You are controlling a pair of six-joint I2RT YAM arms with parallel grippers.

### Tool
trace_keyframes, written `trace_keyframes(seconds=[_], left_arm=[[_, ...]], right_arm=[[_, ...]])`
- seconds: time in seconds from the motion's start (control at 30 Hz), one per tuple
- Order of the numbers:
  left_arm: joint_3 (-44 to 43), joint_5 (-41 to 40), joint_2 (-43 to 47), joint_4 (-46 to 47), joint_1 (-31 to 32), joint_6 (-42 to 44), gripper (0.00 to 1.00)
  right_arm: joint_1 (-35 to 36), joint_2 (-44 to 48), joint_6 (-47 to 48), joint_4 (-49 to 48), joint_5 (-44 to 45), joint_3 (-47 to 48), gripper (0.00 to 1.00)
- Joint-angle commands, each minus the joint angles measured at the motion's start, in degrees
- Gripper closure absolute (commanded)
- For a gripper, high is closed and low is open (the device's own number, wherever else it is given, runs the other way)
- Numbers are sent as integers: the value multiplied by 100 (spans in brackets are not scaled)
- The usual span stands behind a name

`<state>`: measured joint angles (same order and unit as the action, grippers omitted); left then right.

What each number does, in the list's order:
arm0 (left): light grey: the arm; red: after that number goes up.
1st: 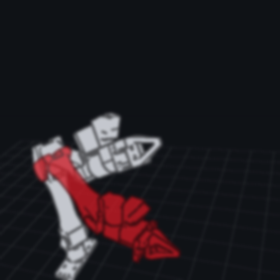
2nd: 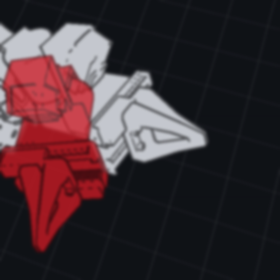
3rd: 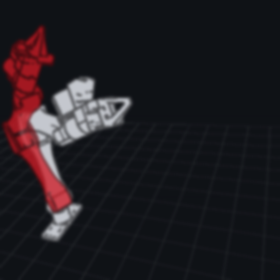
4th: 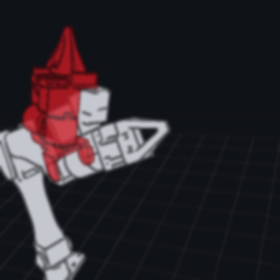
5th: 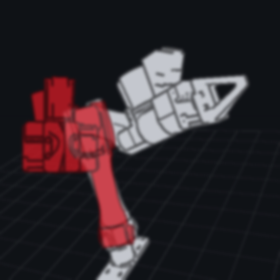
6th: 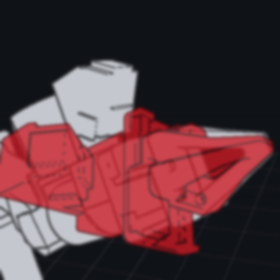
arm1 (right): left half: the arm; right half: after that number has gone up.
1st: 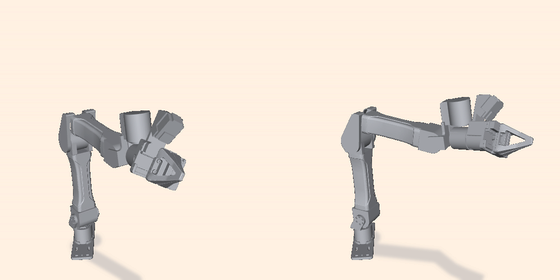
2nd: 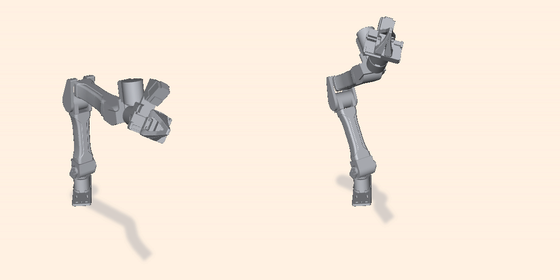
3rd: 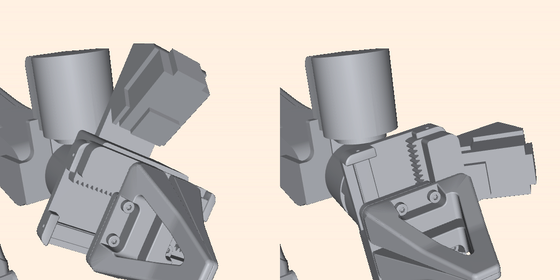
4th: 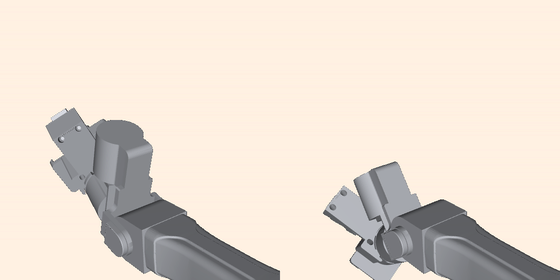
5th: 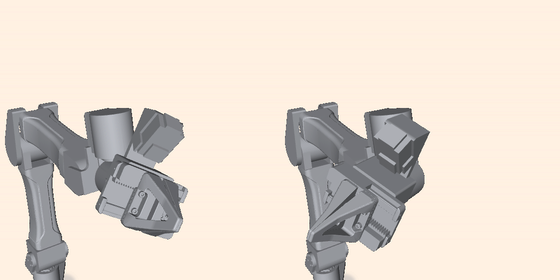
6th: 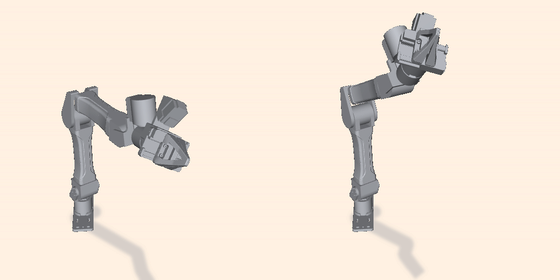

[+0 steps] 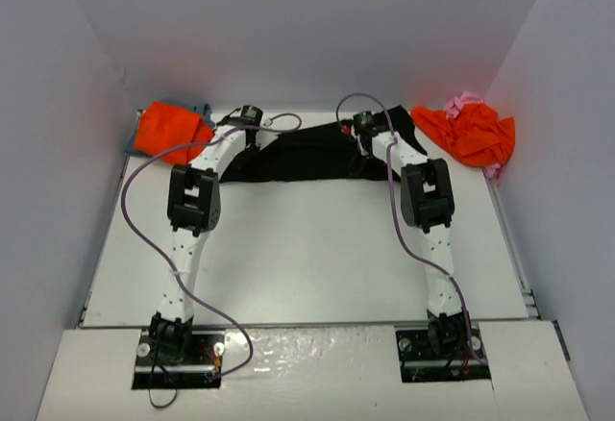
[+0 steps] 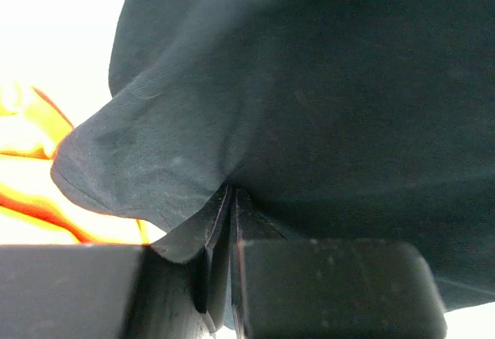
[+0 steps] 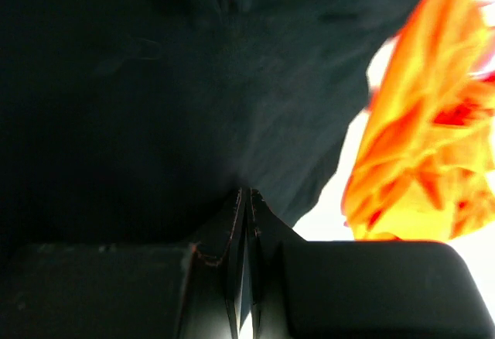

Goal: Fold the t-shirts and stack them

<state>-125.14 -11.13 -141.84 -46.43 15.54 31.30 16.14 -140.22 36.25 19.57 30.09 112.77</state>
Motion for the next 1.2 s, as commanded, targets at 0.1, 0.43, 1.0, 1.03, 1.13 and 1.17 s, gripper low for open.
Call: trace_keyframes(seconds=[0.1,0.43,1.0,1.03,1.13,1.17], left_arm=[[-460,115,-242,-669,-586,388,100],[-242,28,-344,-634,-771,473,100],[-386,141,1584,290,-651,-546,71],[-362,173,1747,354,-646,-614,58],[-310,326,2154,477,-631,-806,36],[-315,349,2209,477,-631,-869,43]], right_arm=[[-527,-430,215,936,298,379,100],[-1148,-1003,193,1004,422,1331,100],[-297,1364,-37,-1333,353,1601,100],[-66,1505,-6,-1328,320,1470,100],[873,1871,131,-1159,-54,866,100],[1086,1899,149,-966,-248,681,100]])
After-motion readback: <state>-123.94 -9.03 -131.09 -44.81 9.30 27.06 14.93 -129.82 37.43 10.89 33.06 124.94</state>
